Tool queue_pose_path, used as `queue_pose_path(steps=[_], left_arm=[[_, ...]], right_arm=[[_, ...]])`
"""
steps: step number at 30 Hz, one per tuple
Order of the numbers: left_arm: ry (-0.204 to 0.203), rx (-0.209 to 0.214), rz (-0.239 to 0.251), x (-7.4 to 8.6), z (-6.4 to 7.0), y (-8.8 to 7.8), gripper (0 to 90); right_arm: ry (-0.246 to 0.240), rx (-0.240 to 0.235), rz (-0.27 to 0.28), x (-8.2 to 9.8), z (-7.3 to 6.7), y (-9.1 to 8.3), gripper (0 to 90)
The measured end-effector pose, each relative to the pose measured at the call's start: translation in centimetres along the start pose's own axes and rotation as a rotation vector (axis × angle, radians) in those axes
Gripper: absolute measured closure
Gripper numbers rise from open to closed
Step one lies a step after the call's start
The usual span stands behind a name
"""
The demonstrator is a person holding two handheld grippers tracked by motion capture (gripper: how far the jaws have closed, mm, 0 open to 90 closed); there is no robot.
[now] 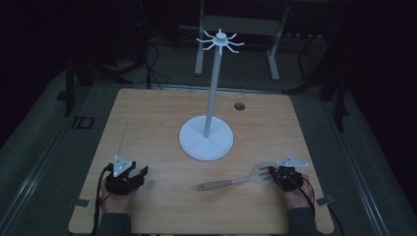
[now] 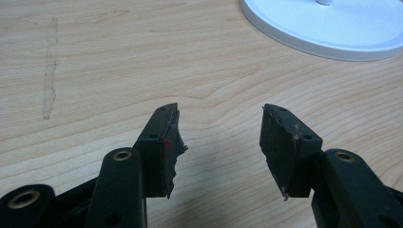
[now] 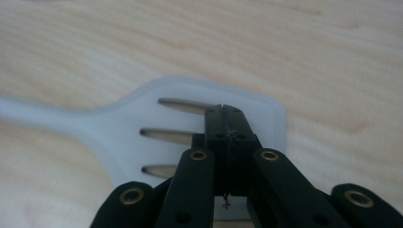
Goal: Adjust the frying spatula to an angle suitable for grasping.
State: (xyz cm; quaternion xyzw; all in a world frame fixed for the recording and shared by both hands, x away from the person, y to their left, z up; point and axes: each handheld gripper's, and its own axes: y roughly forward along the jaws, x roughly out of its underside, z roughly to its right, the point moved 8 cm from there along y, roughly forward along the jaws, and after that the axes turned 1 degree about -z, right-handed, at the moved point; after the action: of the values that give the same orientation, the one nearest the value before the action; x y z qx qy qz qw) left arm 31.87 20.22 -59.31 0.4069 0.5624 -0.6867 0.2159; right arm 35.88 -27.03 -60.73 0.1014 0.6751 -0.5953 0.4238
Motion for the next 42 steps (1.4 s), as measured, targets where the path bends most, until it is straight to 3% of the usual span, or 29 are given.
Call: queue_pose_path(steps=[10, 21, 28, 33, 42], left_arm=[[0.008, 0.0, -0.005, 0.0, 0.1, 0.1, 47.9], [0.003, -0.008, -0.003, 0.0, 0.0, 0.0, 47.9], [-0.001, -0.01, 0.0, 0.0, -0.1, 0.0, 48.0], [-0.015, -0.011, 0.01, -0.1, -0.2, -0.1, 47.8], [-0.03, -0.012, 0.014, -0.2, -0.3, -0.1, 46.9]], right_arm=[[-0.038, -0.04, -0.044, 2.7, -1.9, -2.3, 90.0], [-0.111, -0.109, -0.031, 2.9, -5.0, -4.3, 90.0], [-0.13, -0.13, -0.008, 1.1, -5.6, -4.3, 89.7], [-0.149, -0.136, 0.028, -1.6, -5.9, -3.8, 84.6], [-0.209, -0.14, 0.028, -6.1, -6.2, -2.7, 75.7]])
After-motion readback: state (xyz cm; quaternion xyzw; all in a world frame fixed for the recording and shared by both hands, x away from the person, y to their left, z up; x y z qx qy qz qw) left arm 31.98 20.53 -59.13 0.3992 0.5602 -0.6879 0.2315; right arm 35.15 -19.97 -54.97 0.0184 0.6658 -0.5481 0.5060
